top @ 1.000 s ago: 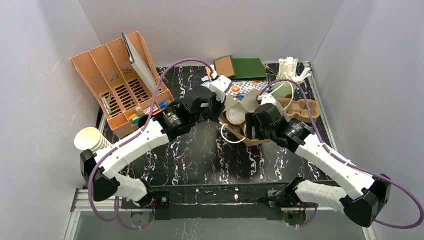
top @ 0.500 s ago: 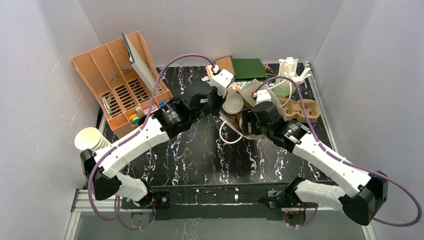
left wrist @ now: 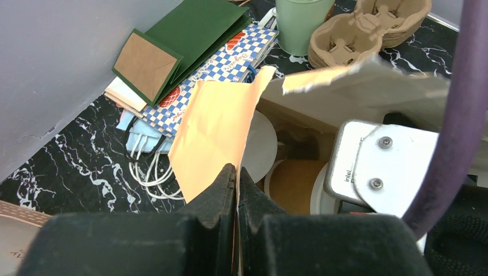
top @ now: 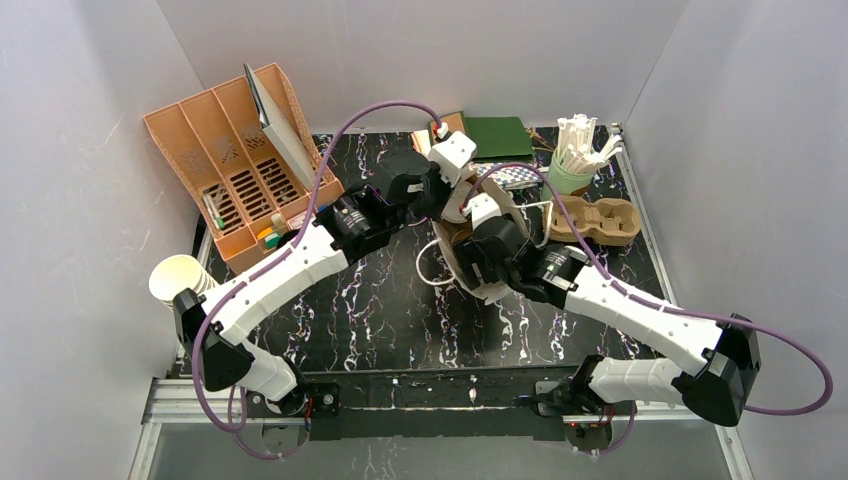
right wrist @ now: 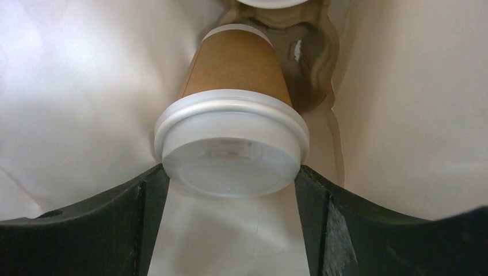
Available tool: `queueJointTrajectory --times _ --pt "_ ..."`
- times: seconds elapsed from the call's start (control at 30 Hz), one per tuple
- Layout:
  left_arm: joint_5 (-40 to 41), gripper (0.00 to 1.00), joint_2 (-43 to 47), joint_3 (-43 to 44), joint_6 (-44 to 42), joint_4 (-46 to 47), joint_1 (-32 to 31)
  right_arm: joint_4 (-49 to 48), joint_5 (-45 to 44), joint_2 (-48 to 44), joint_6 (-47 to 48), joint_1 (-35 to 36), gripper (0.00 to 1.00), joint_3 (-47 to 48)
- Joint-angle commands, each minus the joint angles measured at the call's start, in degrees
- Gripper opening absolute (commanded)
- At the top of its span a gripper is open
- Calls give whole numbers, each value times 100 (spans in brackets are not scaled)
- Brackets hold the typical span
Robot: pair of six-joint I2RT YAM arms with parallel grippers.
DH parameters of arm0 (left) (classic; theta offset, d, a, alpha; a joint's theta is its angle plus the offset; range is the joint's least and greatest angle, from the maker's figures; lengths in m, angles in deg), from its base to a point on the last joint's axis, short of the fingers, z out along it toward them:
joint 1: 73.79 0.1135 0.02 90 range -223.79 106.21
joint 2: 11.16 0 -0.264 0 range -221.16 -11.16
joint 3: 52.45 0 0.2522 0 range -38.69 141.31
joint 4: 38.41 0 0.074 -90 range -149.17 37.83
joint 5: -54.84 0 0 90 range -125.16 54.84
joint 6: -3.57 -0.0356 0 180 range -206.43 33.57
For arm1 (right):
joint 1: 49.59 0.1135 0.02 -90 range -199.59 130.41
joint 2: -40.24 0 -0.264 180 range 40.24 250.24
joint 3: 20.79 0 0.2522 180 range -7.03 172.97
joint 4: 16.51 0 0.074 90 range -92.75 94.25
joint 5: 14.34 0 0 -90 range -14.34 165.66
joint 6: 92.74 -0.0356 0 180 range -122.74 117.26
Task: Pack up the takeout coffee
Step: Place the coffee cup on the cup tray.
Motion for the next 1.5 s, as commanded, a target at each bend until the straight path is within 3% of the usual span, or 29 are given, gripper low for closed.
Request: queueJointTrajectory --times 0.0,0.33,0.77,1.17,1.47 --pt "-309 0 67 284 -34 199 59 331 -553 -46 -40 26 31 228" --pt "-607 0 84 243 5 73 58 1146 -959 181 -703 -104 28 574" --pt "-778 0 124 151 116 156 59 704 -206 445 -354 -966 30 599" --pt "-939 0 36 71 328 305 58 -8 292 299 13 -1048 30 247" --pt "-1026 0 -21 47 501 327 59 147 389 482 -3 -1073 29 298"
